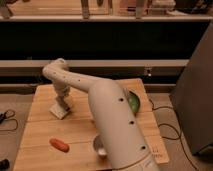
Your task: Place the eraser on the white sponge
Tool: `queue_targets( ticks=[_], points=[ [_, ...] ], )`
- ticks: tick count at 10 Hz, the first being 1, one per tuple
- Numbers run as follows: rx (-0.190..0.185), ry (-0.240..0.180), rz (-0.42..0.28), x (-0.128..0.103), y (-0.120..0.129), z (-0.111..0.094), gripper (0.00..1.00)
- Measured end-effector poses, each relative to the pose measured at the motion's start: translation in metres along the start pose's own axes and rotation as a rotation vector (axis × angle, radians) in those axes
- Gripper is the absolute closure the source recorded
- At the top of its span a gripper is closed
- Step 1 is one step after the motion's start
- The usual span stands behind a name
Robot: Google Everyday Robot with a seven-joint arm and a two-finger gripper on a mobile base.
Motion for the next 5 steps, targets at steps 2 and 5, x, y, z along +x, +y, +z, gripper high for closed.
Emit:
queue_targets(
  ticks=[2, 5],
  points=[
    [0.001, 0.005, -0.004, 0.001, 0.0, 0.001, 0.78],
    [0.012, -0.003, -0.038, -0.018, -0.002, -0.003, 0.75]
  ],
)
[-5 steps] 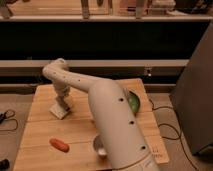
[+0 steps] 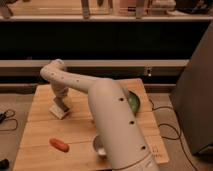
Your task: Place the eraser on the white sponge
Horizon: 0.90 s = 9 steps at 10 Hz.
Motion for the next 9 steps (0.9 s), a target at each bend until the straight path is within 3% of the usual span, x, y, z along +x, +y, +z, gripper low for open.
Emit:
queue_targets(
  ticks=[3, 7, 9],
  points=[
    [0.009, 0.004, -0.002, -0.0032, -0.0009, -0.0023, 0.72],
    [0.021, 0.008, -0.017, -0.0057, 0.0007, -0.005, 0.33],
    [0.03, 0.011, -0.024, -0.0092, -0.0001, -0.0064, 0.2]
  ],
)
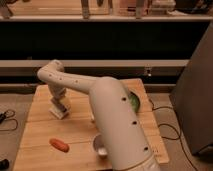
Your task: Place the eraser on the white sponge
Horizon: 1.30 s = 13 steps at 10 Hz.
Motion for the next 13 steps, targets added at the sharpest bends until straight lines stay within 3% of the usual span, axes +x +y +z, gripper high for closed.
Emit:
queue_targets(
  ticks=[3, 6, 10, 13],
  points=[
    [0.006, 0.008, -0.011, -0.0008, 0.0011, -0.0008, 0.31],
    [0.013, 0.015, -0.029, -0.0035, 0.0017, -0.0011, 0.21],
    [0.02, 0.022, -0.055, -0.0054, 0.002, -0.0023, 0.25],
    [0.031, 0.024, -0.078, -0.0077, 0.0024, -0.0022, 0.46]
  ],
)
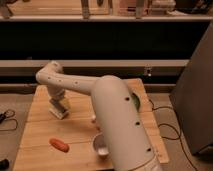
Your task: Place the eraser on the white sponge
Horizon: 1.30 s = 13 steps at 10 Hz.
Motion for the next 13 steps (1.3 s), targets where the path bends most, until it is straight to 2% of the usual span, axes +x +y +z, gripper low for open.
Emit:
queue_targets(
  ticks=[3, 6, 9, 11, 13],
  points=[
    [0.009, 0.008, -0.02, -0.0013, 0.0003, 0.0007, 0.46],
    [0.022, 0.016, -0.042, -0.003, 0.0003, 0.0006, 0.59],
    [0.033, 0.022, -0.056, -0.0044, 0.0014, 0.0018, 0.6],
    [0.042, 0.029, -0.067, -0.0051, 0.0012, 0.0029, 0.74],
    [0.049, 0.033, -0.082, -0.0067, 0.0008, 0.0041, 0.95]
  ],
)
